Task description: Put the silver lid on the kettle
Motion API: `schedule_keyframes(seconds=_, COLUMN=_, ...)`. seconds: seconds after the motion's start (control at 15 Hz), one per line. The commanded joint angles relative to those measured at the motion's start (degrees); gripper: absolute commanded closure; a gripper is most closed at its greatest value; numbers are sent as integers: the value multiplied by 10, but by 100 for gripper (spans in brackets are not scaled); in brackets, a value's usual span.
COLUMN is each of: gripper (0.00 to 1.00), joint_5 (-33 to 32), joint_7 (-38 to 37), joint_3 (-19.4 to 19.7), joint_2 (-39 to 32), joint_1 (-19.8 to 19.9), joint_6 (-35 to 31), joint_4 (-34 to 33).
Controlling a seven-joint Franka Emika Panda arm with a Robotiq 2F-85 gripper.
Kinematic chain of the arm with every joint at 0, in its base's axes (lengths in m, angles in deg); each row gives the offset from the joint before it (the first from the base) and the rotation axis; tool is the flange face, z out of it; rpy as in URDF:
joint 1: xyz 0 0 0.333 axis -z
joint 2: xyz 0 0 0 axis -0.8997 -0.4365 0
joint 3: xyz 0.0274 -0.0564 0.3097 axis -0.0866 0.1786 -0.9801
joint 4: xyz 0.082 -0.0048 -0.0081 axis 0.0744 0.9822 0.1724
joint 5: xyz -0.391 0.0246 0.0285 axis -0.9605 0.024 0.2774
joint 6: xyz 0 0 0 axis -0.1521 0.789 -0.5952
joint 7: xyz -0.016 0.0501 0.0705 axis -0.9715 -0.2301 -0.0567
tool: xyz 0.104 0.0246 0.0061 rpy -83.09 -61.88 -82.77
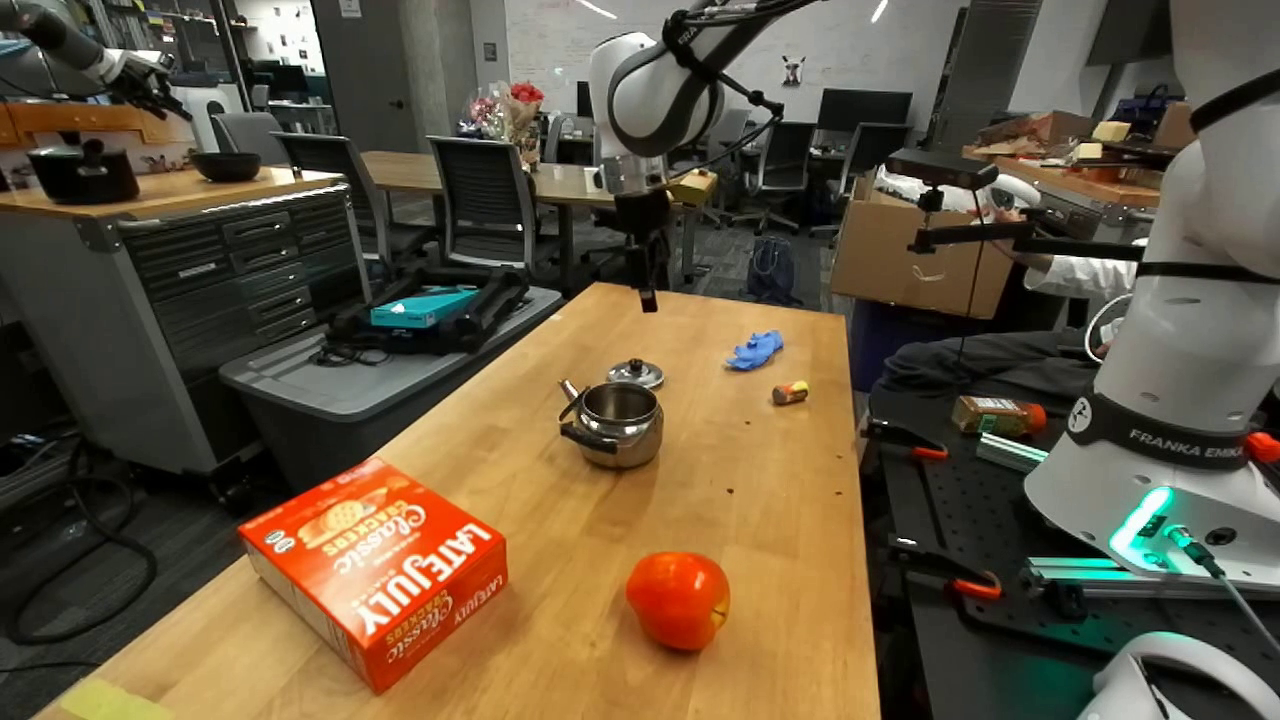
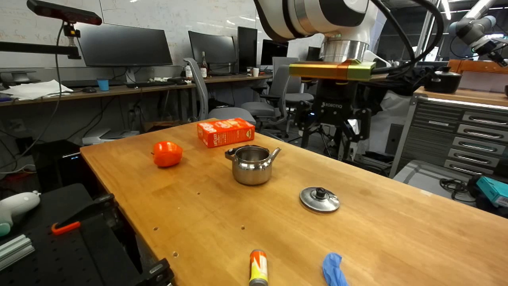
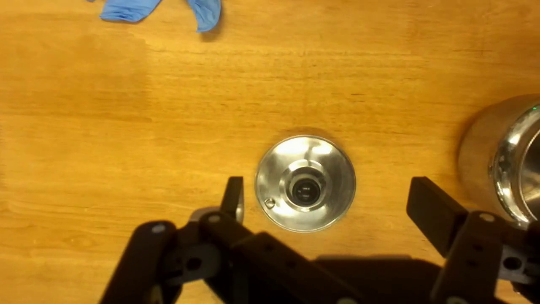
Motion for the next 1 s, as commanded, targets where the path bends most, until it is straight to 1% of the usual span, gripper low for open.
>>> schedule_keyframes(seconds=0.0, gripper=0, joint_5=42, joint_7=7, joint_3=-12, joint_2=-44, joint_1=17, joint_6=20, joint_4=-59)
schedule_keyframes(seconds=0.27, gripper=0, joint_5=61, joint_7=-6, joint_3=-12, joint_2=-79, joint_1=21, joint_6=23, joint_4=-94)
schedule_keyframes(seconds=0.6, gripper=0, joint_5=62, joint_7=-20, joint_3=-12, joint_2=-126, joint_1=26, joint_6=54, joint_4=-144)
schedule_keyframes(seconds=0.93, gripper=0, joint_5=59, joint_7=-17, joint_3=-14, joint_2=-153, joint_1=26, joint_6=87, joint_4=-173)
